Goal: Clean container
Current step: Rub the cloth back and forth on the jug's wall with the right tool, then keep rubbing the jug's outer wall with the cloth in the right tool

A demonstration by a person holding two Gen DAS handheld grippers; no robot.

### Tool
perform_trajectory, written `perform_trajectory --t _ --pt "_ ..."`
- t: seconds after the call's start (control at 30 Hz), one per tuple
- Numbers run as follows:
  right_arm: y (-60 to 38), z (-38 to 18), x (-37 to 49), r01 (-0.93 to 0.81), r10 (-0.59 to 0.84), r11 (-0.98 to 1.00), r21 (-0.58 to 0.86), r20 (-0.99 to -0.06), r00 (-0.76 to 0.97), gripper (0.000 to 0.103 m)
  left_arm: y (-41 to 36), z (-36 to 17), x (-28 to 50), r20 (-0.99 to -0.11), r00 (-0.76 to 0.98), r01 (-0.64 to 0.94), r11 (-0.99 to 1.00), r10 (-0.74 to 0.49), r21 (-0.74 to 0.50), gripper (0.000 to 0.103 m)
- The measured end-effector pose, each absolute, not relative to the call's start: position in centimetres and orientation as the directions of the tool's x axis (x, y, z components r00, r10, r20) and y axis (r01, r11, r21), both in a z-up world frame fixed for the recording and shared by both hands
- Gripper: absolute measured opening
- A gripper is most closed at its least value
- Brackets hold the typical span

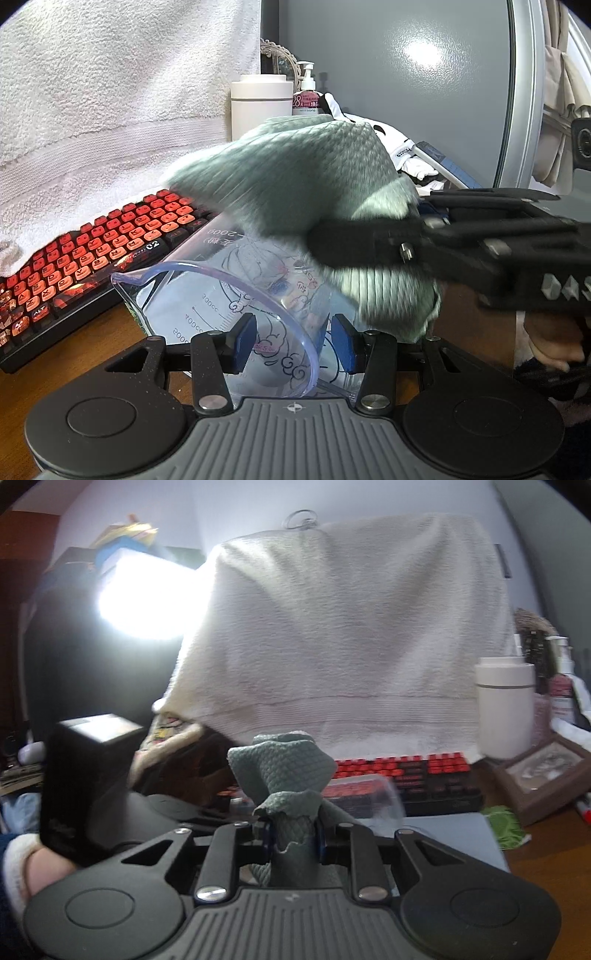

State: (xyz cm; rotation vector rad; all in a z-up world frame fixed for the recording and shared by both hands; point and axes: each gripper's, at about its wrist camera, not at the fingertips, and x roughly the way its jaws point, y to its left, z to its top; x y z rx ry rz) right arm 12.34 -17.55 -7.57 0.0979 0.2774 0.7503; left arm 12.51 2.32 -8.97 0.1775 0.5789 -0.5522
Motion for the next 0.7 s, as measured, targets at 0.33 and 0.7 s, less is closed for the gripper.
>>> perform_trajectory --t 0.33,0.7 --pt "-19.4 -8.1 13.9 -0.535 0.591 0.803 0.263 -0.237 0.771 0.021 2.2 -8.9 12.7 -0.563 0.701 0.537 0.844 -0.438 0.011 0.046" --pt "-17.1 -8.4 11.2 -0.674 0.692 0.720 0.165 -0.237 0.682 0.020 2.3 -8.9 12.8 -0.563 0.699 0.536 0.844 -0.440 0.006 0.046"
